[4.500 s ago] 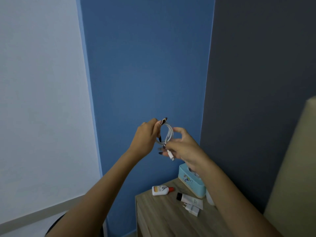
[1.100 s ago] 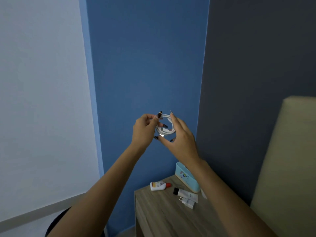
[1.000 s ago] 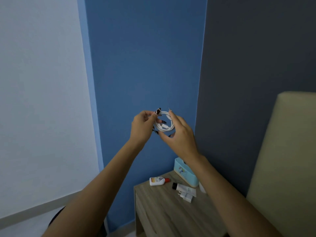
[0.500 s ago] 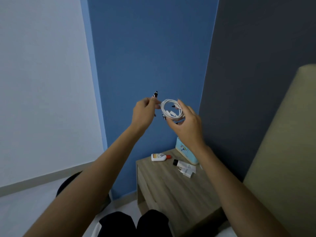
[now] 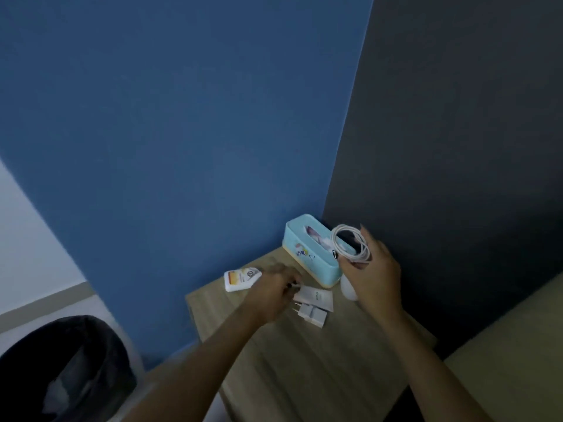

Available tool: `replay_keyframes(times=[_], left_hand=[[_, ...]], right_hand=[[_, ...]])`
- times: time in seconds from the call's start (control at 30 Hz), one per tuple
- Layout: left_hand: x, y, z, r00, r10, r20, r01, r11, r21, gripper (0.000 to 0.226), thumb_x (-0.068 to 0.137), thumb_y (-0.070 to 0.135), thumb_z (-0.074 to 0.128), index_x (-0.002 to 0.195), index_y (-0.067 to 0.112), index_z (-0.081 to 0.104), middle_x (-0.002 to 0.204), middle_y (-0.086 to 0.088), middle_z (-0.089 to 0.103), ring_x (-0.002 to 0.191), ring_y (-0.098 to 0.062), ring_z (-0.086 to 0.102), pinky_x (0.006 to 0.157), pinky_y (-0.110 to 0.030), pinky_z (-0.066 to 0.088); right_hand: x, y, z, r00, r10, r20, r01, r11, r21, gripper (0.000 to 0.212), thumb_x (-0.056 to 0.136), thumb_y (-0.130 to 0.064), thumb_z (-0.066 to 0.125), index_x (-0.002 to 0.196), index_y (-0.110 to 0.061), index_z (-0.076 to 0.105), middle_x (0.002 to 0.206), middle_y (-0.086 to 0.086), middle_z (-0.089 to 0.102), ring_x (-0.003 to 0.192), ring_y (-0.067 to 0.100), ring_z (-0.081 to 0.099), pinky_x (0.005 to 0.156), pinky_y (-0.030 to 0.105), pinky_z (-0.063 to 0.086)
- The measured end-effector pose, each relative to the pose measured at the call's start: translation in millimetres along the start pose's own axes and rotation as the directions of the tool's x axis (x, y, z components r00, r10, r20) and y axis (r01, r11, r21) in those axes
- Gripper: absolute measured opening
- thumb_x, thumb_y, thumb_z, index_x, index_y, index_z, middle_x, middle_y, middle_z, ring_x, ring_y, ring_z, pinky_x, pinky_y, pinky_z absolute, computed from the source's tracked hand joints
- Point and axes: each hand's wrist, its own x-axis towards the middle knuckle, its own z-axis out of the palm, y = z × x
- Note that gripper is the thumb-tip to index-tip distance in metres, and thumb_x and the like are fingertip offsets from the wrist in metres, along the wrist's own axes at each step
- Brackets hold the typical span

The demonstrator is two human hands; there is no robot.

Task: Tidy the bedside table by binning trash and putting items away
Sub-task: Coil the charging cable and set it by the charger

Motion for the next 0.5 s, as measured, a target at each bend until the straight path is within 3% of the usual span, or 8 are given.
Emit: replay_keyframes(times=[0.13, 0.23, 0.3, 0.4, 0.5], left_hand=[[28.2, -19.2, 53.3, 0.972, 0.072, 0.223, -0.116, 0.974, 0.194, 0.041, 0.089, 0.028, 0.059, 0.129, 0.021, 0.053, 0.136, -0.006, 0.048, 0.122, -0.022, 0.046, 0.101, -0.03, 0.038], [37.3, -31.7, 76.7, 0.944, 0.076, 0.321, -0.159, 0.958, 0.24, 0.048, 0.088, 0.035, 0.059, 0.134, 0.023, 0.049, 0.14, -0.007, 0.043, 0.127, -0.022, 0.041, 0.104, -0.032, 0.038], [38.9, -37.2, 85.3, 0.929, 0.091, 0.358, -0.194, 0.945, 0.263, 0.049, 0.089, 0.035, 0.058, 0.135, 0.024, 0.048, 0.14, -0.007, 0.041, 0.129, -0.022, 0.038, 0.105, -0.033, 0.038], [38.5, -41.7, 94.8, 0.929, 0.097, 0.358, -0.206, 0.938, 0.28, 0.049, 0.09, 0.033, 0.057, 0.136, 0.021, 0.045, 0.139, -0.008, 0.039, 0.127, -0.022, 0.04, 0.103, -0.034, 0.041], [38.2, -44.6, 102.6, 0.94, 0.102, 0.326, -0.205, 0.932, 0.299, 0.045, 0.091, 0.031, 0.055, 0.133, 0.018, 0.048, 0.136, -0.007, 0.041, 0.124, -0.022, 0.041, 0.101, -0.034, 0.042]], right_hand=[[6.9, 43.6, 23.6, 0.996, 0.076, 0.038, -0.074, 0.995, -0.061, 0.076, 0.076, -0.015, 0.08, 0.143, -0.012, 0.045, 0.13, 0.008, 0.059, 0.121, 0.018, 0.055, 0.089, 0.016, 0.037], [5.9, 62.2, 34.6, 0.993, 0.098, 0.067, -0.091, 0.992, -0.092, 0.073, 0.077, -0.016, 0.079, 0.142, -0.011, 0.045, 0.13, 0.009, 0.058, 0.121, 0.016, 0.054, 0.083, 0.006, 0.034], [4.6, 70.9, 40.0, 0.99, 0.107, 0.086, -0.097, 0.989, -0.115, 0.073, 0.077, -0.016, 0.079, 0.141, -0.011, 0.046, 0.13, 0.011, 0.057, 0.122, 0.015, 0.052, 0.079, -0.002, 0.033], [2.2, 78.9, 46.3, 0.989, 0.108, 0.106, -0.094, 0.987, -0.128, 0.07, 0.077, -0.013, 0.079, 0.139, -0.006, 0.048, 0.134, 0.013, 0.057, 0.119, -0.005, 0.038, 0.078, -0.013, 0.026], [-0.3, 80.8, 49.1, 0.988, 0.105, 0.112, -0.09, 0.987, -0.132, 0.067, 0.076, -0.012, 0.079, 0.137, -0.005, 0.05, 0.133, 0.015, 0.057, 0.112, -0.015, 0.027, 0.078, -0.016, 0.02]])
